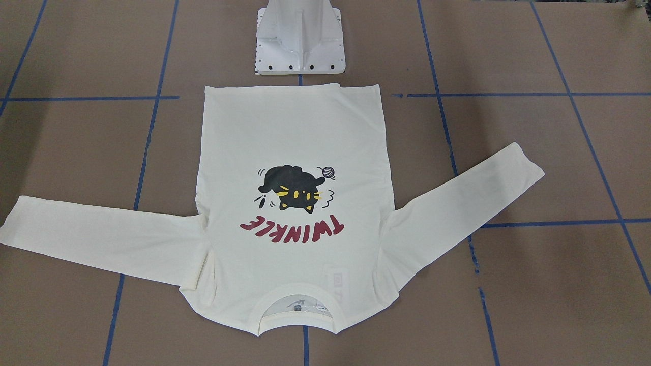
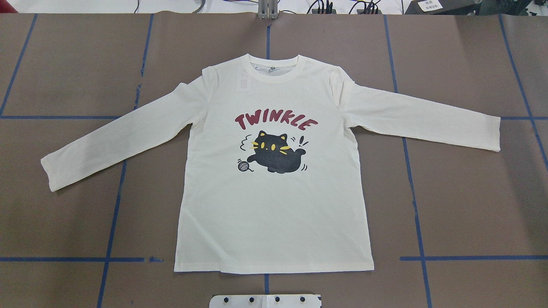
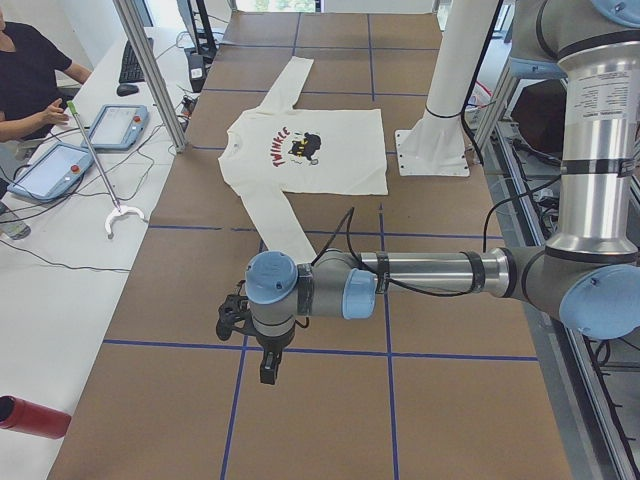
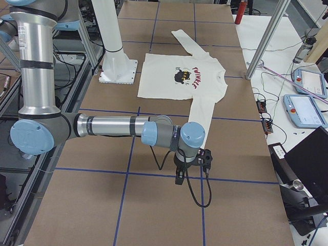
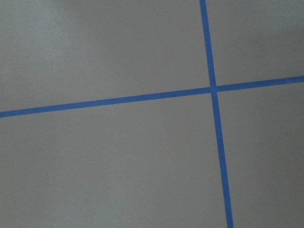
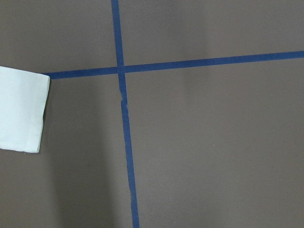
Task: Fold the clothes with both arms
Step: 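Move the right gripper toward the sleeve cuff nearest it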
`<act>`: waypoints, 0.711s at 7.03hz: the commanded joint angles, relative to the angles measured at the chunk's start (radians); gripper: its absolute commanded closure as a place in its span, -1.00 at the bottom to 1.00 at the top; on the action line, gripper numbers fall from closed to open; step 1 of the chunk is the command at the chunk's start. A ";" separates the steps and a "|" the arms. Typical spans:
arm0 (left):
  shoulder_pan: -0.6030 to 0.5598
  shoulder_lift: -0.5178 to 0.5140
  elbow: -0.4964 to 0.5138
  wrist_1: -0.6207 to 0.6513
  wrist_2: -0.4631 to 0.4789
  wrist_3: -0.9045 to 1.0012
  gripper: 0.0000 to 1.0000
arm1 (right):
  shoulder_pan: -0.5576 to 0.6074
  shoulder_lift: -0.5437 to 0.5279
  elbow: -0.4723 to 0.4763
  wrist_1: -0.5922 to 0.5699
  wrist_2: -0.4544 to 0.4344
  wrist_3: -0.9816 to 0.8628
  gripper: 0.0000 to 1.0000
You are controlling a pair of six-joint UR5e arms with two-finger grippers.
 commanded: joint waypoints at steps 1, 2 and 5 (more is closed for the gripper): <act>0.003 -0.008 -0.010 -0.009 0.000 0.001 -1.00 | -0.001 0.006 0.027 0.000 -0.001 0.003 -1.00; 0.005 -0.036 -0.011 -0.014 -0.008 0.000 -1.00 | -0.005 0.041 0.032 0.005 0.005 0.002 -1.00; 0.027 -0.069 0.050 -0.278 -0.095 -0.003 -1.00 | -0.056 0.098 0.024 0.171 0.025 0.041 -1.00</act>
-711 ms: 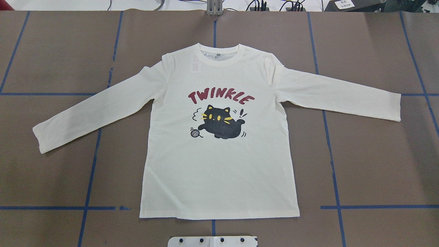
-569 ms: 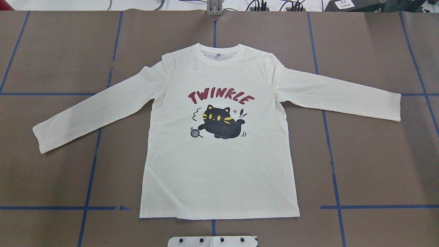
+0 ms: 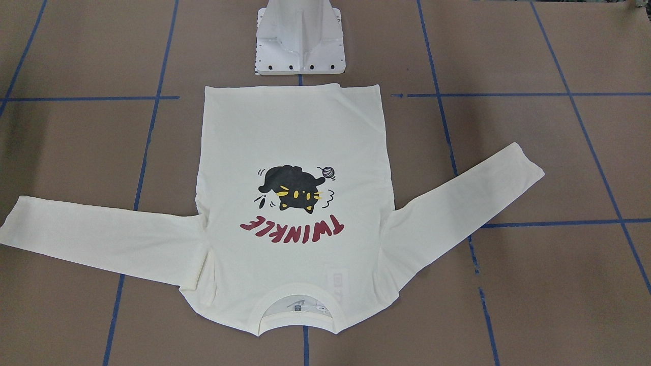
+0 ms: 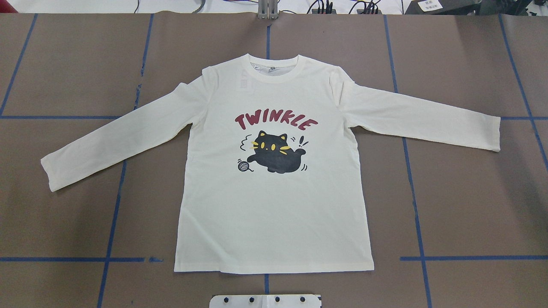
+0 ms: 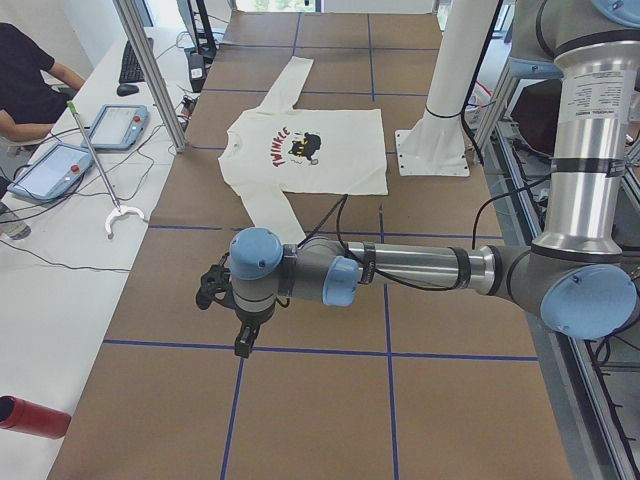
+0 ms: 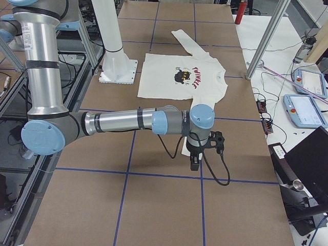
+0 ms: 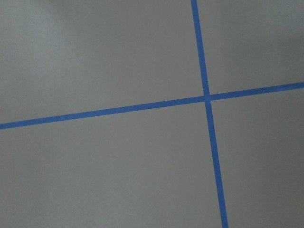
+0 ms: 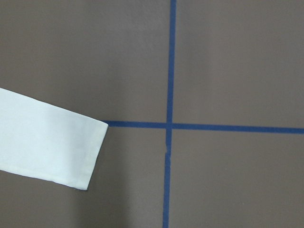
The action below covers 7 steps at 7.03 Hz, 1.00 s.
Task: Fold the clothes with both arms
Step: 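Move the right gripper toward the sleeve cuff nearest it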
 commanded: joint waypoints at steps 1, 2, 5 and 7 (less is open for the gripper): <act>0.031 0.002 0.074 -0.191 -0.050 -0.044 -1.00 | -0.057 0.007 -0.059 0.198 0.016 0.016 -1.00; 0.038 -0.015 0.076 -0.200 -0.062 -0.090 -1.00 | -0.099 -0.019 -0.062 0.285 0.017 0.115 -1.00; 0.044 -0.016 0.064 -0.208 -0.078 -0.108 -1.00 | -0.280 -0.084 -0.122 0.593 0.017 0.329 -1.00; 0.044 -0.016 0.062 -0.208 -0.076 -0.107 -1.00 | -0.315 -0.082 -0.170 0.606 0.010 0.346 -1.00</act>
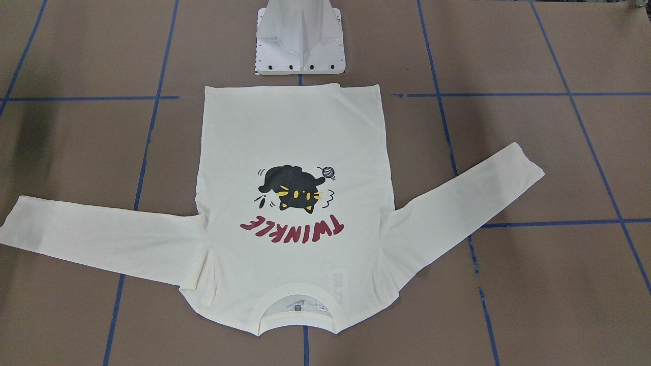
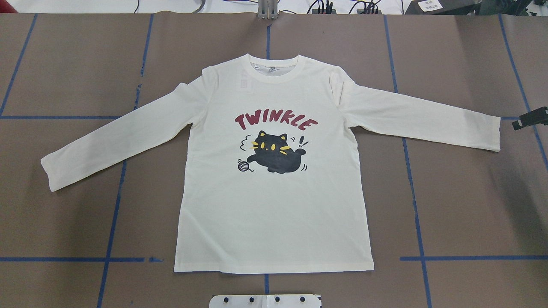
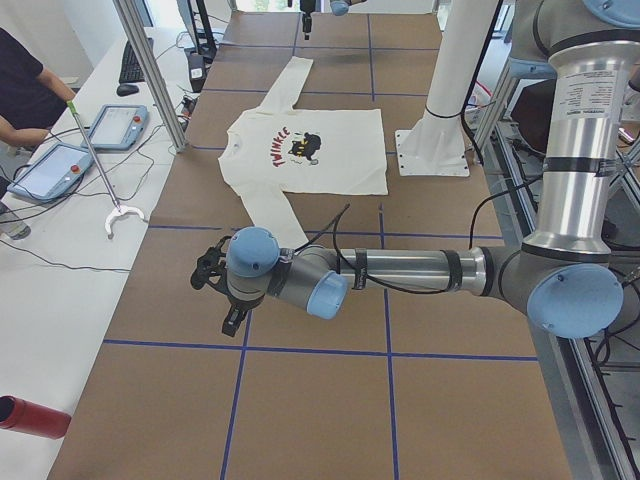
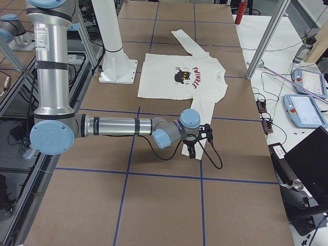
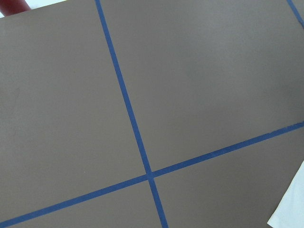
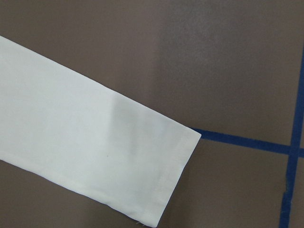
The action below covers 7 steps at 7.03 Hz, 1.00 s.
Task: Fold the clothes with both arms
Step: 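Move the right gripper toward the sleeve cuff nearest it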
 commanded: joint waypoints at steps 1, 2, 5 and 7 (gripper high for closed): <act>0.001 0.002 -0.001 -0.001 0.000 0.001 -1.00 | -0.034 0.009 -0.041 0.022 -0.016 0.015 -1.00; 0.001 0.002 -0.003 -0.003 -0.002 0.003 -1.00 | -0.043 0.032 -0.080 0.022 -0.022 0.015 -1.00; 0.001 0.001 -0.001 -0.001 -0.002 0.004 -1.00 | -0.067 0.101 -0.204 0.023 -0.022 0.013 -1.00; 0.001 0.001 0.000 -0.001 -0.003 0.006 -1.00 | -0.092 0.103 -0.206 0.023 -0.022 0.013 -1.00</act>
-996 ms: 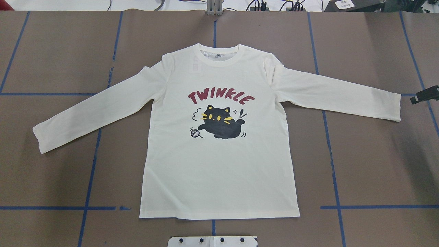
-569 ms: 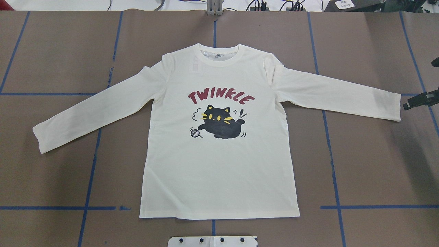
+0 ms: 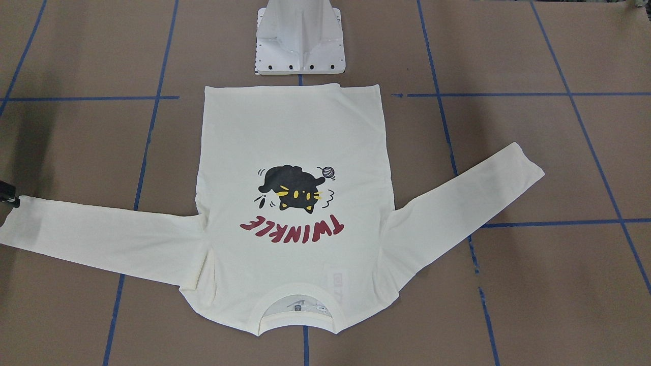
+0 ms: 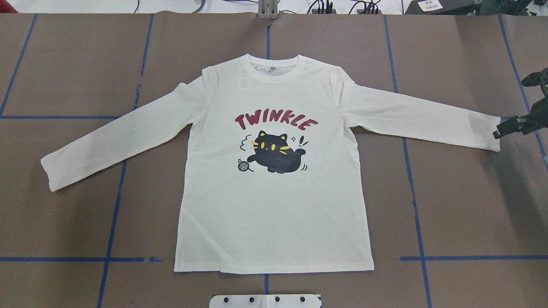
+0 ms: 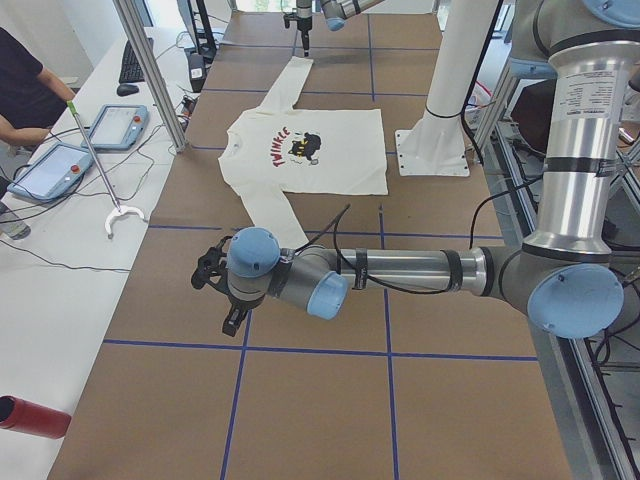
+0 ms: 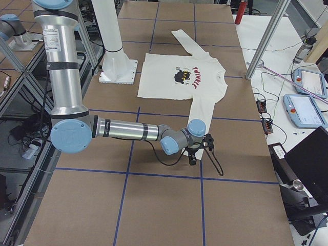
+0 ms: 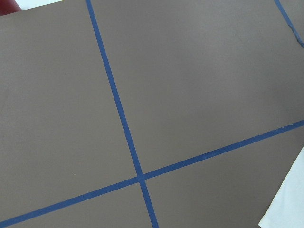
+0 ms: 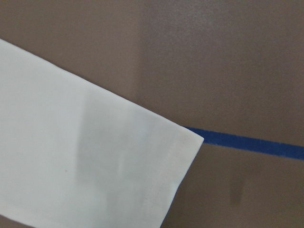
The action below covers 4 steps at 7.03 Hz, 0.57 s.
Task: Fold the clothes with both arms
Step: 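Grasp the cuff of the sleeve with the right gripper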
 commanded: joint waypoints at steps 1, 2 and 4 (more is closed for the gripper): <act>0.000 0.000 0.001 0.000 -0.001 0.001 -1.00 | -0.029 0.005 -0.004 0.000 -0.002 0.001 -1.00; 0.000 0.001 0.001 0.000 -0.001 0.001 -1.00 | -0.039 0.021 -0.007 0.000 -0.029 0.001 -1.00; 0.000 0.001 -0.001 0.000 -0.003 0.001 -1.00 | -0.044 0.022 -0.014 -0.001 -0.035 0.000 -1.00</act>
